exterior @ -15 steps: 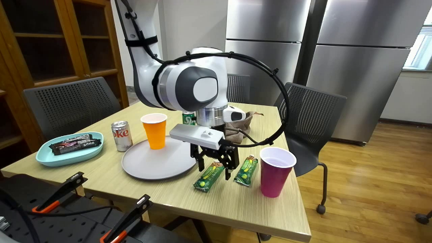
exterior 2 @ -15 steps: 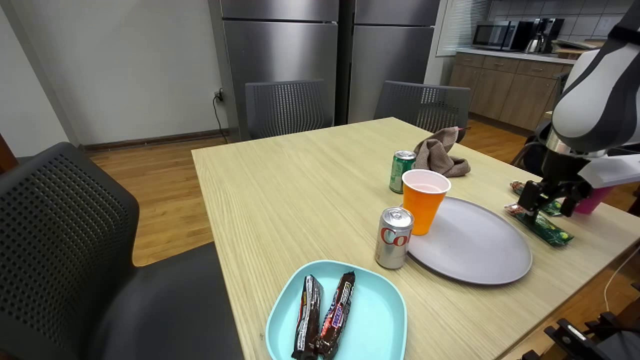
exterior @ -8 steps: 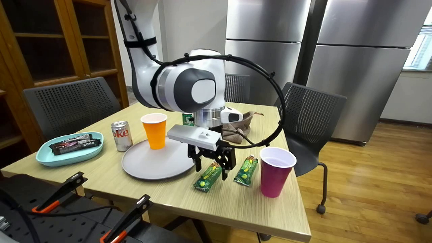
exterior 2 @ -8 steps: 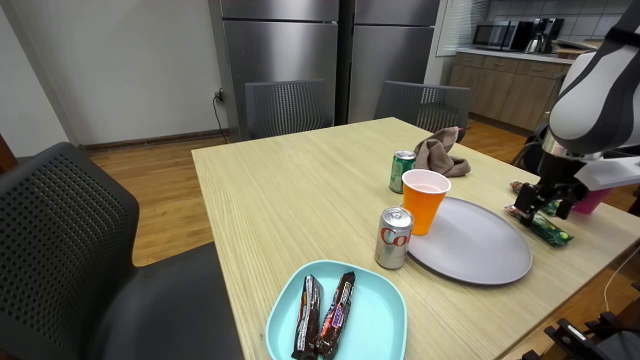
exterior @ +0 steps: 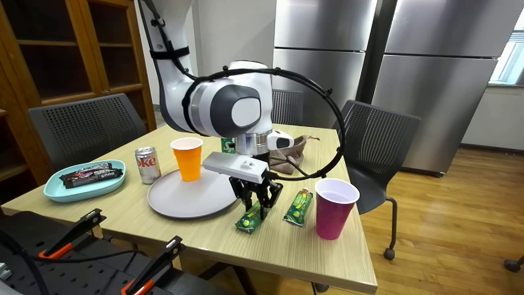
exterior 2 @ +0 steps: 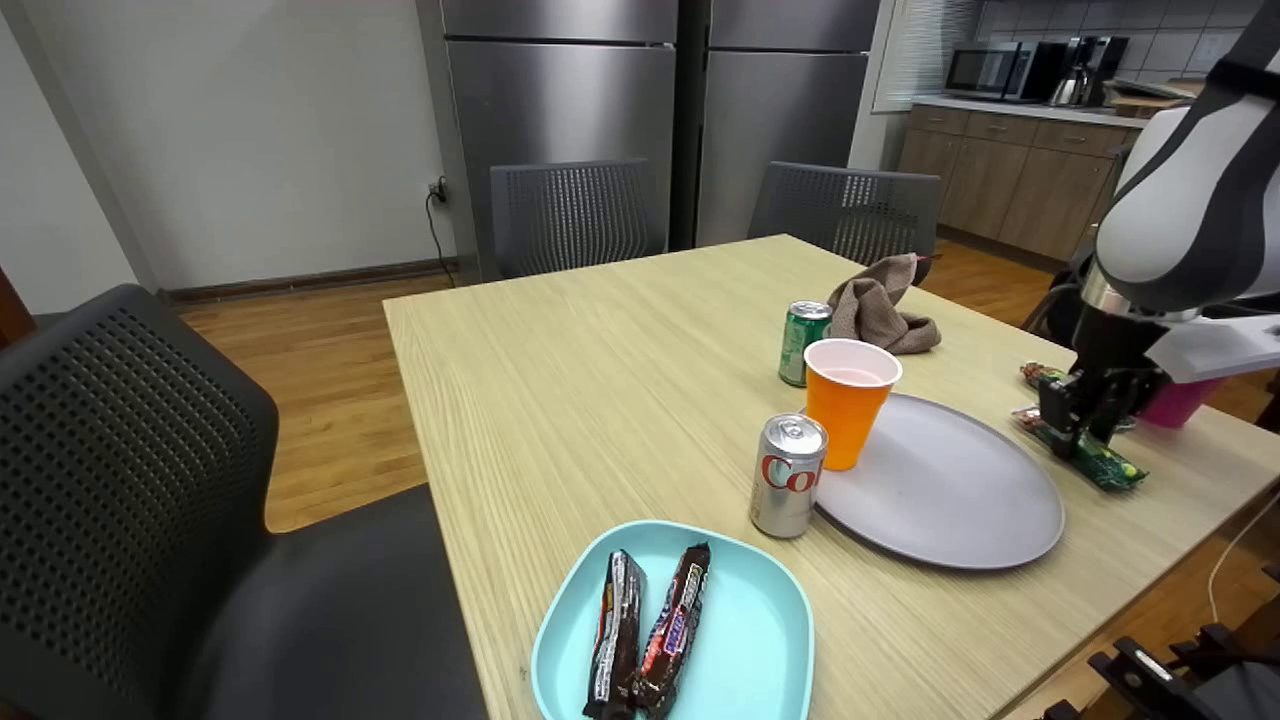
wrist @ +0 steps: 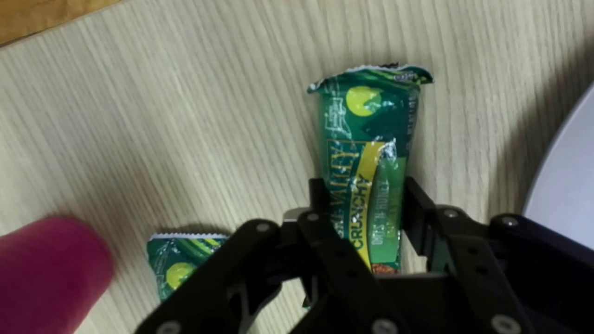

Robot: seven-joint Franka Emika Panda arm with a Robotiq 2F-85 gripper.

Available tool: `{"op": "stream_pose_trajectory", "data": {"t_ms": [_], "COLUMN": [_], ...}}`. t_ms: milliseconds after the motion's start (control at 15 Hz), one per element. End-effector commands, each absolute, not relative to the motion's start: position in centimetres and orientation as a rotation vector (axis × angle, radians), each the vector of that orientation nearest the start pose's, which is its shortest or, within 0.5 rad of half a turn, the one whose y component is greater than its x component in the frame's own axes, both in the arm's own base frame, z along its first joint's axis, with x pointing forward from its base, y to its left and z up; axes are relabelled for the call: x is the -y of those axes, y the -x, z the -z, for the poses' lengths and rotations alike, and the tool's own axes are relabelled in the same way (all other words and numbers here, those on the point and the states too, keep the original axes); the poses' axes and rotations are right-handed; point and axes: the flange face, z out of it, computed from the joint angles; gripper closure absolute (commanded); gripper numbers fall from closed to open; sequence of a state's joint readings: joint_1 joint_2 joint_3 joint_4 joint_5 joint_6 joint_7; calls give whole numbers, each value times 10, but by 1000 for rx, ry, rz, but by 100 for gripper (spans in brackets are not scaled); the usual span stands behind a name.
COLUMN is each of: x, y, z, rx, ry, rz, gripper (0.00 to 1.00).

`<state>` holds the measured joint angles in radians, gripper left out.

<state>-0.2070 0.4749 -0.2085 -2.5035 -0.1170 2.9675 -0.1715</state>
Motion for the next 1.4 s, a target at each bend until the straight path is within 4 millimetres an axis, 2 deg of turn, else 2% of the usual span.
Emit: {"op": "stream_pose_trajectory", "data": {"t_ms": [0, 733, 1333], "x": [187, 192, 170], "y": [-411, -387, -371], "z": [-109, -148, -176], "rx": [-133, -2, 197], "ry": [3247, 3279, 3253], "rz": [-21, -34, 15], "gripper": [86, 87, 87]}}
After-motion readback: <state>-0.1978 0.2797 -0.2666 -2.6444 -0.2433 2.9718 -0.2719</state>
